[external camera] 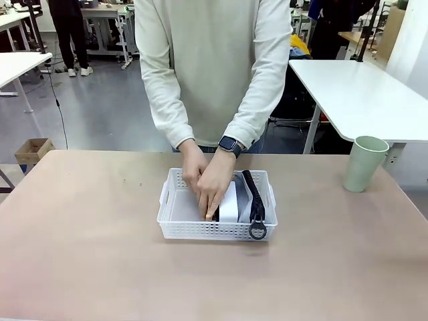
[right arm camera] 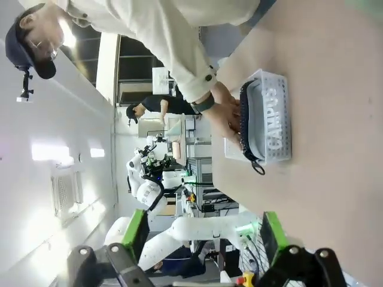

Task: Efficiently arrange items inside the basket to fit them all.
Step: Pick up the Stapler and place it inside the Organizing basket.

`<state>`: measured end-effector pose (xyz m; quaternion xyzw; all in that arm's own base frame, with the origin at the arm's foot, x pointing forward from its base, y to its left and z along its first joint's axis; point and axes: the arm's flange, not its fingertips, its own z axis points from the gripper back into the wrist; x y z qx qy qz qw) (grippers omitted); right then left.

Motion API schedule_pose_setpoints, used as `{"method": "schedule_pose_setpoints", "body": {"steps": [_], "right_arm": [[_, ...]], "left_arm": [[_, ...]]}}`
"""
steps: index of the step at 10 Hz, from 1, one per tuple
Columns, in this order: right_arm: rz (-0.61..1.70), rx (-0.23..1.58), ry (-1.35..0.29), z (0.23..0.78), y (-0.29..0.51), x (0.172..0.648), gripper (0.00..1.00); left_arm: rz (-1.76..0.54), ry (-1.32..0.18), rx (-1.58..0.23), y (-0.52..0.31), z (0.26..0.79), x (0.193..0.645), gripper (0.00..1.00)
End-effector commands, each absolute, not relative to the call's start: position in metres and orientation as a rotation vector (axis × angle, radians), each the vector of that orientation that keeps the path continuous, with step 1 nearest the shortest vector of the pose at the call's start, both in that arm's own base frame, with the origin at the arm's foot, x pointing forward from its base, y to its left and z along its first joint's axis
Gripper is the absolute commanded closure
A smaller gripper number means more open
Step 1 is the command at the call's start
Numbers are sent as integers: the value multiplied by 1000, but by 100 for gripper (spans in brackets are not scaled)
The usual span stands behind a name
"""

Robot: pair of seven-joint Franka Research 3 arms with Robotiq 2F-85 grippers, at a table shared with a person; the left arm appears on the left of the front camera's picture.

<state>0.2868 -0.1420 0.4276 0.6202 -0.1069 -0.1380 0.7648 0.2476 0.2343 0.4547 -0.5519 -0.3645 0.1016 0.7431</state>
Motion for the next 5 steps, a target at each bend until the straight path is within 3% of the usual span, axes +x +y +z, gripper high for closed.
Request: {"method": "schedule_pose_setpoints", "body": {"steps": [1,5], "right_arm": [[-262,1375,-209,450,-121,291,0],[-262,1375,-209,450,-121,291,0]], "left_arm": [[204,-826,-1220,232,454,247,0],[204,-826,-1220,232,454,247,0]]}}
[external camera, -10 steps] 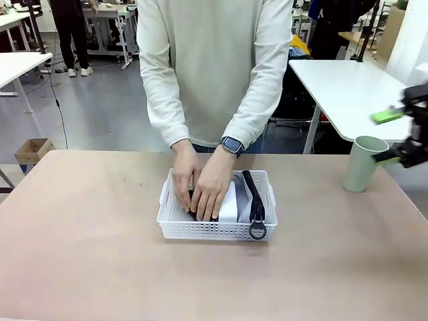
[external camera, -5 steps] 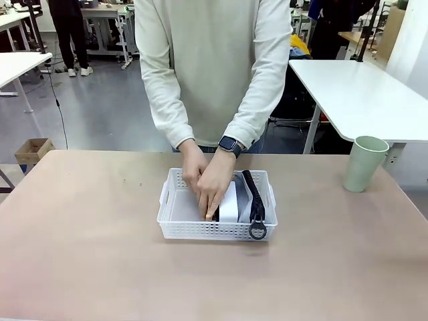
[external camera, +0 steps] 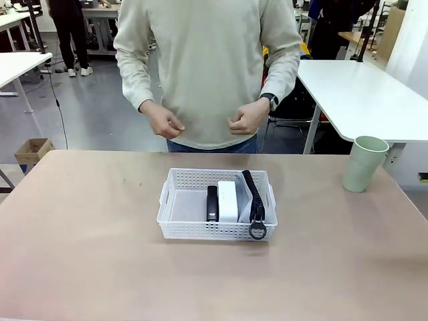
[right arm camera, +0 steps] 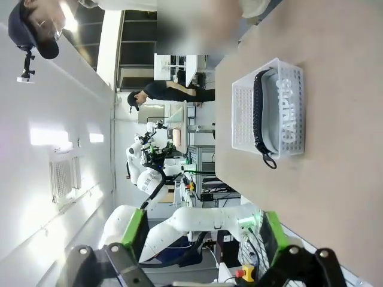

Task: Efficiently arrange items inside the basket to fit them all.
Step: Pick up the Stapler and place it inside the Organizing basket, then pick up the Reusable plastic cup and place it inside the Organizing basket.

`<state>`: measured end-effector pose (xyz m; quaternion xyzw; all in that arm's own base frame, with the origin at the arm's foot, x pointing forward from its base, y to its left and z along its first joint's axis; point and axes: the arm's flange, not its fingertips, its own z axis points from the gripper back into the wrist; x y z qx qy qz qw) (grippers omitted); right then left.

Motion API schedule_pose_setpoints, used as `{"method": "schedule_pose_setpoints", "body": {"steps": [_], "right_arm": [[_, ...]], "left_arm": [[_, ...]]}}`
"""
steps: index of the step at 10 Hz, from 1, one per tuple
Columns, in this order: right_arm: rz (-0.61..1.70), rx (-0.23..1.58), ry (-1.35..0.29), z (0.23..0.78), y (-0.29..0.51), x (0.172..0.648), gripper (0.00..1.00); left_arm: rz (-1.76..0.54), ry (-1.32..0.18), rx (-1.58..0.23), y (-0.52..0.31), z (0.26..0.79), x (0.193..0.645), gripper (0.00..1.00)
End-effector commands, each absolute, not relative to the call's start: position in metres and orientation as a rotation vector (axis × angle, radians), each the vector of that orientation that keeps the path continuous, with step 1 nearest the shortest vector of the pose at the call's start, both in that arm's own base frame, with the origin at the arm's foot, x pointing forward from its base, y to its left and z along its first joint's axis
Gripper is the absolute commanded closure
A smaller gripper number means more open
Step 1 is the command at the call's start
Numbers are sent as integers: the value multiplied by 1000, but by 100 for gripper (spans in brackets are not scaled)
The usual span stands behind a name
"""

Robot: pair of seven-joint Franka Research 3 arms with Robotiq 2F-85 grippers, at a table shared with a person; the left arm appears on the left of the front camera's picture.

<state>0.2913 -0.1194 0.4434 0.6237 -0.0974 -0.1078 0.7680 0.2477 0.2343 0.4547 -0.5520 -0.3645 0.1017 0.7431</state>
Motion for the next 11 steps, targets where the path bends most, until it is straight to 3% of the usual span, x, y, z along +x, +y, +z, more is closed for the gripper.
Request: {"method": "schedule_pose_setpoints", "body": {"steps": [1,11], "right_arm": [[-262,1375,-209,450,-121,291,0],[-262,1375,-209,450,-121,291,0]], "left_arm": [[204,-826,-1220,232,454,247,0],[204,-826,-1220,232,454,247,0]]}}
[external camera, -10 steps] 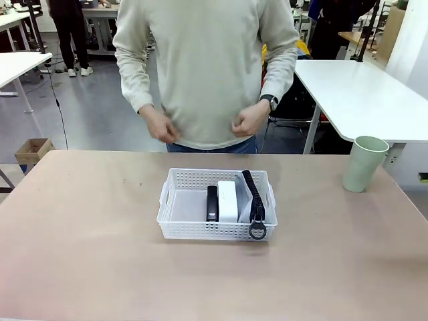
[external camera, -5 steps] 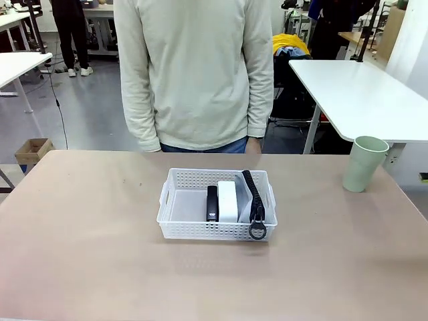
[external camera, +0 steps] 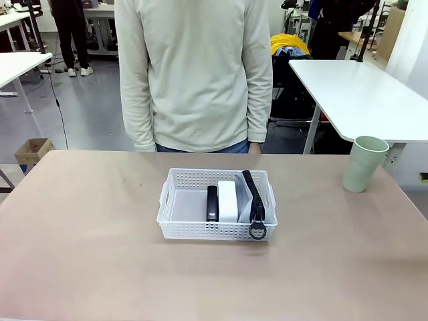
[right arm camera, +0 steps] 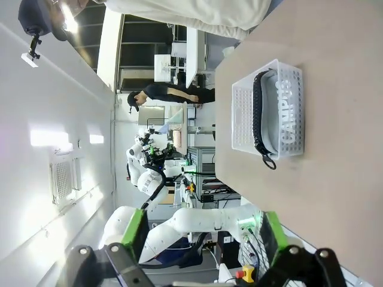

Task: Efficiently arrange items inside the basket to fit them all.
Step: Pick up the Reusable plastic cup and place it inside the Organizing basket.

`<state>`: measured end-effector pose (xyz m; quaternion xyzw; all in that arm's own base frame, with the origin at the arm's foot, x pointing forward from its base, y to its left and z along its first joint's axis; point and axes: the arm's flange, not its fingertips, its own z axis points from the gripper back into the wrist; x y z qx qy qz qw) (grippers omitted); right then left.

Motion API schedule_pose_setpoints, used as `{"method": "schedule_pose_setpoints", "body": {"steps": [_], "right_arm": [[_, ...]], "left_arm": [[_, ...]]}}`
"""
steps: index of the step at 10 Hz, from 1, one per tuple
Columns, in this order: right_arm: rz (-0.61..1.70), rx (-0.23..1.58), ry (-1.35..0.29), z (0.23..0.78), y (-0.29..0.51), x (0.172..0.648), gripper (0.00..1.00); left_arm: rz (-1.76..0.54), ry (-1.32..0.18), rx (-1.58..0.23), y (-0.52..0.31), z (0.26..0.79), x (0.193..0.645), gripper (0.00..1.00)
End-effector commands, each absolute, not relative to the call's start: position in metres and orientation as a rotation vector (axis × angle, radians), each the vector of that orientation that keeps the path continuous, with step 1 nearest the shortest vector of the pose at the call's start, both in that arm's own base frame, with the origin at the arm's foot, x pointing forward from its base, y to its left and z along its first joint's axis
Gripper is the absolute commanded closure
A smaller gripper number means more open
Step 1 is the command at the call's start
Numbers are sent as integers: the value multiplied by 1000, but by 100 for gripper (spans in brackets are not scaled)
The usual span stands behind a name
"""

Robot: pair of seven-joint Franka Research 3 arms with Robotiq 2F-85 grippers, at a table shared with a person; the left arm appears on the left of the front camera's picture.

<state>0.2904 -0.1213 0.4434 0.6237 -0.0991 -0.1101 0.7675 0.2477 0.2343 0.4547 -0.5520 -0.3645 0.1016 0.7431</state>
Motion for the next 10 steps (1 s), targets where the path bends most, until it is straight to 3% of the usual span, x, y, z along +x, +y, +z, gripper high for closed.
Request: {"method": "schedule_pose_setpoints", "body": {"steps": [1,3,5,7,8,10], "right_arm": [[-262,1375,-209,450,-121,291,0],[-168,1333,-221,436,-127,302,0],[-68,1257,-367,426,-147,319,0],[437,919,-817,425,-150,314,0],[543,825,-922,426,-146,306,0],[516,589,-1134,427,-148,303,0]], "left_arm": [[204,-826,-1220,232,454,247,0],[204,-826,-1220,232,454,247,0],[204,-826,-1220,232,454,247,0],[204,-826,-1220,232,454,247,0],[204,-826,-1220,232,454,247,0],[204,-826,-1220,232,454,247,0]]}}
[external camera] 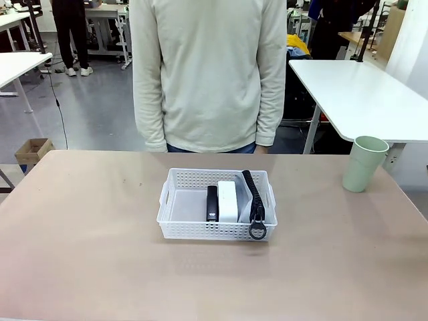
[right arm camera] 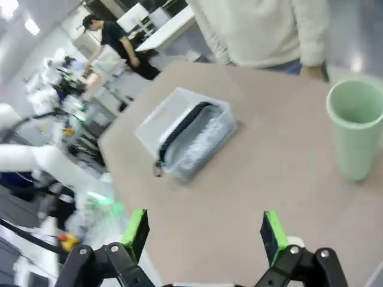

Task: Efficiently arrange items inside the basket to fit them all.
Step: Pick up the Reusable plastic cup and place it inside the Organizing basket.

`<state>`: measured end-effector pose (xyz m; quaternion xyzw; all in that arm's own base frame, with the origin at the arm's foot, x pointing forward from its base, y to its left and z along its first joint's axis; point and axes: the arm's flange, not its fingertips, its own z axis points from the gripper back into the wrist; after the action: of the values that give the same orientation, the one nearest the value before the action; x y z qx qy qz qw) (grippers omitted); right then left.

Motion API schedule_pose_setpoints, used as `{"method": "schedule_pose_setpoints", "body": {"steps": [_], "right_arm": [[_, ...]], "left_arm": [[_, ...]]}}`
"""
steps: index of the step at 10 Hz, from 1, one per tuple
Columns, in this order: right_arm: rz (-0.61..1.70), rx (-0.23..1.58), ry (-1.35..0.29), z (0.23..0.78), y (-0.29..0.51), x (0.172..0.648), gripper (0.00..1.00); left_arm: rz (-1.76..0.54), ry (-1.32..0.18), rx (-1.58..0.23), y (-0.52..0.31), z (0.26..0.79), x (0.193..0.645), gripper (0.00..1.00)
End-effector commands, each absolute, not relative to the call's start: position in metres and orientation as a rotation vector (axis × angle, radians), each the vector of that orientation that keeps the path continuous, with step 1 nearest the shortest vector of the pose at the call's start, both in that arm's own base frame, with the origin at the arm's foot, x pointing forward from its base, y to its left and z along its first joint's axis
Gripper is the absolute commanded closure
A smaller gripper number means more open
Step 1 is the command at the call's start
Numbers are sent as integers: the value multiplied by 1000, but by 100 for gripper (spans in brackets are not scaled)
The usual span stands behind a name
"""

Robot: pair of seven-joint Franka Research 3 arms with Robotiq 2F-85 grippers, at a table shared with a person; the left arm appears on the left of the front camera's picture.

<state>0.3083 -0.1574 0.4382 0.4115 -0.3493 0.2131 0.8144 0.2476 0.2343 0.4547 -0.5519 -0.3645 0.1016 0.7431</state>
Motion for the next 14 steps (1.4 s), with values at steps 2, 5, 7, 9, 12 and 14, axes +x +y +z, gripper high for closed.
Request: {"method": "schedule_pose_setpoints", "body": {"steps": [2,5,7,9,12,14], "right_arm": [[398,246,-1181,421,-161,305,0],[330,107,-1180,403,-178,308,0],[295,285,-1088,402,-177,314,0],[326,161,-1157,435,-225,322,0],[403,92,-1064,395,-207,348,0],[475,86,-976,367,-212,358,0]], "left_arm": [[204,-826,-1220,232,454,247,0],[204,-826,-1220,232,454,247,0],[204,-826,-1220,232,454,247,0],[204,-826,-1220,232,454,247,0],[204,-826,-1220,232,454,247,0],[204,-826,-1220,232,454,247,0]]}}
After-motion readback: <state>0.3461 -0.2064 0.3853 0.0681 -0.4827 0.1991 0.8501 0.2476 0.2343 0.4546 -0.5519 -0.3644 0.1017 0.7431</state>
